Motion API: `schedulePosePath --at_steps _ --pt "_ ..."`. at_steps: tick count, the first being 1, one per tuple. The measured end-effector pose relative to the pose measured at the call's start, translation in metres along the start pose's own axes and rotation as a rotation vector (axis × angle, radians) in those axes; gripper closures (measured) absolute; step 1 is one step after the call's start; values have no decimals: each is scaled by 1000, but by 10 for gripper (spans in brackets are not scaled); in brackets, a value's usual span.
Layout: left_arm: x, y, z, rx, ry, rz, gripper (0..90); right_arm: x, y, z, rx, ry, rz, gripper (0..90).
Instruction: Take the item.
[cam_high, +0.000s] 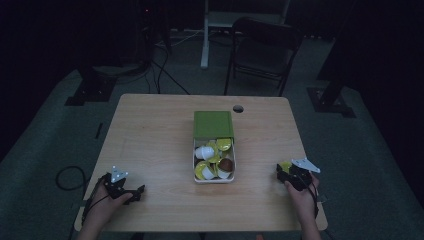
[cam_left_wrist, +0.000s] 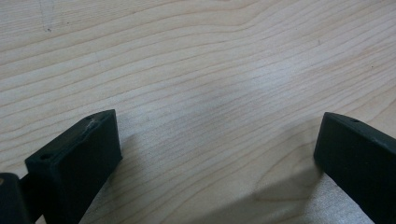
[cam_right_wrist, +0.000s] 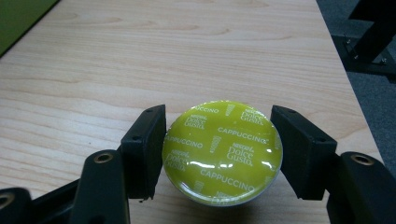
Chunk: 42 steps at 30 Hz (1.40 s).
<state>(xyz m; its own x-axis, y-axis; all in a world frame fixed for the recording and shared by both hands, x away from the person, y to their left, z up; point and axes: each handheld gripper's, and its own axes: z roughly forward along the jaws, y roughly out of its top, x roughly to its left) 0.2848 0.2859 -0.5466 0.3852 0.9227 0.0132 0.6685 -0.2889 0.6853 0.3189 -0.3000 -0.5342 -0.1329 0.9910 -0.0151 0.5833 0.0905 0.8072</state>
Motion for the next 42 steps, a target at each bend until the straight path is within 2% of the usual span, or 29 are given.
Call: schedulePosePath --at_steps 13,19,22,30,36,42 --pt "0 0 0 1 0 0 8 -3 -2 2 11 4 37 369" --pt "0 0 0 0 0 0 8 -2 2 0 7 -8 31 280" --pt "0 0 0 0 0 0 8 0 6 -2 -7 17 26 230" --pt "0 0 0 0 0 -1 8 8 16 -7 -27 49 4 203" --pt "0 0 0 -1 0 -1 8 18 21 -10 -32 116 -32 175" --pt "0 0 0 0 0 -1 8 28 25 -13 -43 174 -45 137"
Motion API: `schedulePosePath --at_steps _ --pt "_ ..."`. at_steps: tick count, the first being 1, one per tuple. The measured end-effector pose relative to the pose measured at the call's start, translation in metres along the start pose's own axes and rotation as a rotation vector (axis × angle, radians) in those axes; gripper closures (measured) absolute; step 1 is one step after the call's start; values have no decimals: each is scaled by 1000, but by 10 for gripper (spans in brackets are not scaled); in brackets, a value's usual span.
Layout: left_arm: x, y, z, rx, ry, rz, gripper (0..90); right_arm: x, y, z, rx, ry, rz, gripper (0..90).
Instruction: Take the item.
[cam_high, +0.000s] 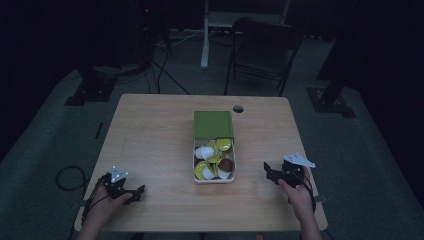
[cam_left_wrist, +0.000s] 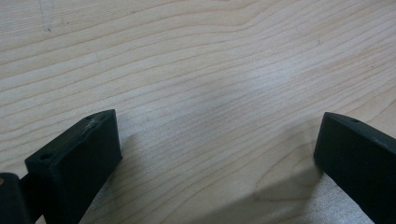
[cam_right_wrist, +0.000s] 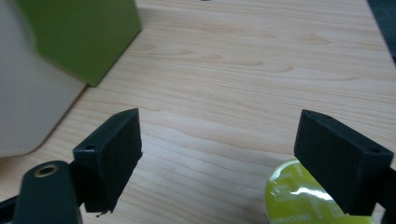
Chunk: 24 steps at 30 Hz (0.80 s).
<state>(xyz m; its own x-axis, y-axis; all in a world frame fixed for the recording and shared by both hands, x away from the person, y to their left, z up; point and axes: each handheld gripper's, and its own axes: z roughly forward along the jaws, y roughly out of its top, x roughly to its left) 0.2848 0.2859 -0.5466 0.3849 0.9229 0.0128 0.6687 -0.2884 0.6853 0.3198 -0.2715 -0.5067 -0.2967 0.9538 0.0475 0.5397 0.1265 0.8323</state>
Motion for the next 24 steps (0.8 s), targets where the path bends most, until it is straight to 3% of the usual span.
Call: schedulePosePath --at_steps 14,24 --pt "0 0 0 0 0 0 8 17 -3 2 -5 116 -65 125" --pt "0 0 0 0 0 1 8 29 -9 5 6 232 -114 123"
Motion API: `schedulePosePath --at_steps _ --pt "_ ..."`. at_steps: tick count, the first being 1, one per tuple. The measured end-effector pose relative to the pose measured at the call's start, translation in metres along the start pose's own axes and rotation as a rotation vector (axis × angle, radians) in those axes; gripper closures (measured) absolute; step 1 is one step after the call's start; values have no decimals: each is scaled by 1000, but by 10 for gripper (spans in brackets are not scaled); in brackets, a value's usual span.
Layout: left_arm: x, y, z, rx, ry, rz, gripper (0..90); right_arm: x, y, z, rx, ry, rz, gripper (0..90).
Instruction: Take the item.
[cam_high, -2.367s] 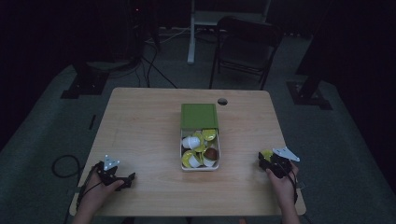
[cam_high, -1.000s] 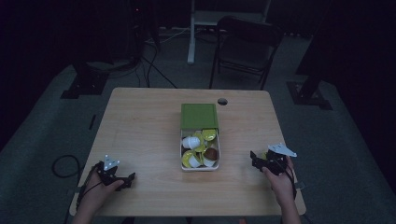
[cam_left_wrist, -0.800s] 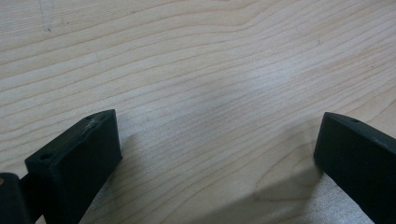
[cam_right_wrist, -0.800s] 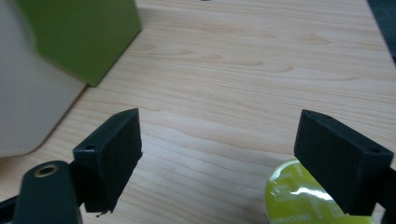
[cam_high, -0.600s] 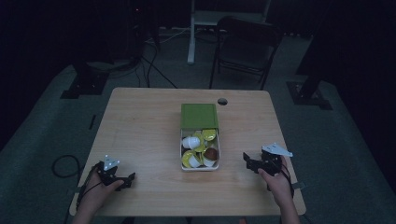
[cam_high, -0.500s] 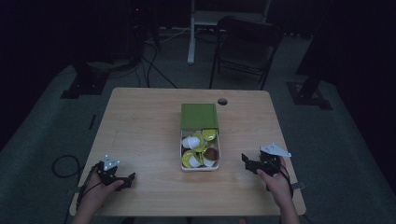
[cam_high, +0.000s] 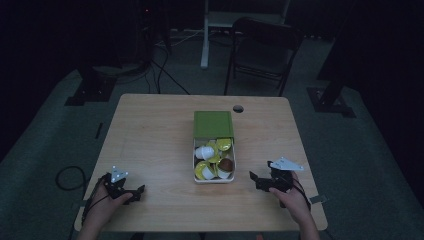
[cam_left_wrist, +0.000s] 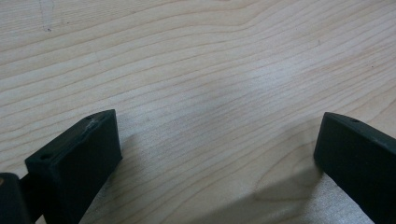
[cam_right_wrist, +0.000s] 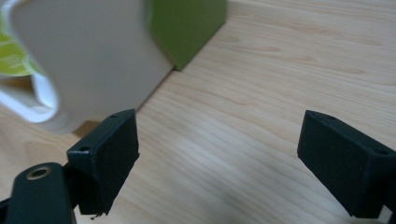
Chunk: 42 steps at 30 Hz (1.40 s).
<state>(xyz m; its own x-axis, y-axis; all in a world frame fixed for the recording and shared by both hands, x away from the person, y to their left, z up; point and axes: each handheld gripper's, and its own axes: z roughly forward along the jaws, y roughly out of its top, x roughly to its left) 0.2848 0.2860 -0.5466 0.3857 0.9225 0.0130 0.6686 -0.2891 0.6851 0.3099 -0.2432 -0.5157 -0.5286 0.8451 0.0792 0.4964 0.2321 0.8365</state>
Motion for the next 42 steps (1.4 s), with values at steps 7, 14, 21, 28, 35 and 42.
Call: schedulePosePath --at_steps 7,14,21,28,35,42 --pt "0 0 0 0 1 0 8 6 -4 3 18 53 -39 123" --pt "0 0 0 0 0 0 8 12 -9 8 69 85 -97 123" --pt "0 0 0 1 0 0 8 16 -16 13 114 121 -129 124" --pt "0 0 0 1 0 0 8 19 -23 19 168 152 -175 124" --pt "0 0 0 1 0 0 8 21 -27 24 194 155 -217 128" --pt "0 0 0 2 3 1 8 21 -28 24 196 155 -217 126"
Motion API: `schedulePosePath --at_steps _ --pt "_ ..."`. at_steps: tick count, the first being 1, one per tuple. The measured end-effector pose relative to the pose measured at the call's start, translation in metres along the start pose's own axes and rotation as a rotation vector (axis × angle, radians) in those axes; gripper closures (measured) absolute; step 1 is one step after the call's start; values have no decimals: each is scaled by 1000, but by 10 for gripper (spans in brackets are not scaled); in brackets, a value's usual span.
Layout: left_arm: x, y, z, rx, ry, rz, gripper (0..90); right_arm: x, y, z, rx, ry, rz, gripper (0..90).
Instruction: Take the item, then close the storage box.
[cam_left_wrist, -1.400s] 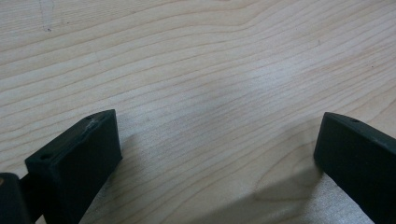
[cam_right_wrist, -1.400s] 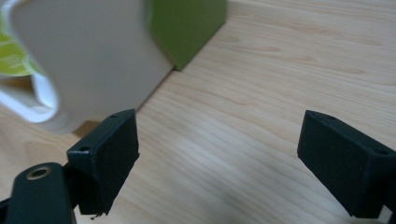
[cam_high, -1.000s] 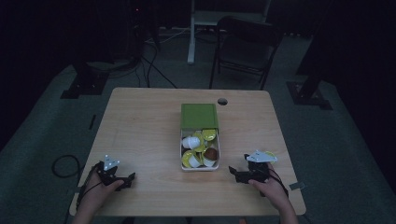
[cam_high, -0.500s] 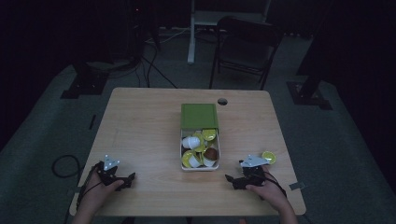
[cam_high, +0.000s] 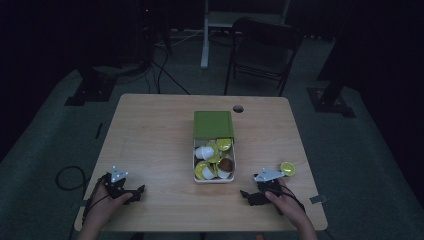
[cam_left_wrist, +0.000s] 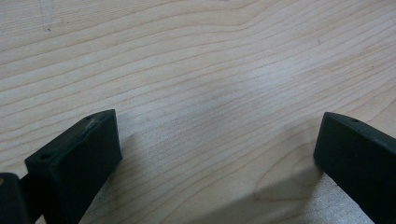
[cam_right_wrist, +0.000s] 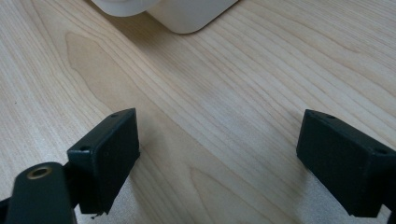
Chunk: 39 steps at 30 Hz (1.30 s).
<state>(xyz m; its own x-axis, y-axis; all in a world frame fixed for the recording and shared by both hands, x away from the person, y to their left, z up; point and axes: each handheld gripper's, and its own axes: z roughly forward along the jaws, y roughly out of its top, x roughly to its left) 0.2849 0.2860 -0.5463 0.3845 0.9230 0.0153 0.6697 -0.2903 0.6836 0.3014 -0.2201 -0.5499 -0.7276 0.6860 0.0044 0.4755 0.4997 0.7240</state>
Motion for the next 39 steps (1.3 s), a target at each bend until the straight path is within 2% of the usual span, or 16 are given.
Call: schedulePosePath --at_steps 5,10,11,19,24,30,39 --pt "0 0 0 0 0 -3 9 0 0 0 1 -1 0 124" --pt "-2 0 0 1 -11 11 9 0 0 0 1 1 0 124" --pt "-5 0 0 -1 -33 40 9 0 0 0 1 1 -1 124" --pt "-14 2 1 12 -84 95 9 0 0 0 1 0 -1 124" --pt "-22 5 1 14 -114 159 14 0 0 0 1 0 0 124" --pt "-31 8 2 3 -160 188 14 0 0 0 0 1 -3 124" --pt "-40 14 0 -11 -195 217 14 1 2 0 1 5 22 125"
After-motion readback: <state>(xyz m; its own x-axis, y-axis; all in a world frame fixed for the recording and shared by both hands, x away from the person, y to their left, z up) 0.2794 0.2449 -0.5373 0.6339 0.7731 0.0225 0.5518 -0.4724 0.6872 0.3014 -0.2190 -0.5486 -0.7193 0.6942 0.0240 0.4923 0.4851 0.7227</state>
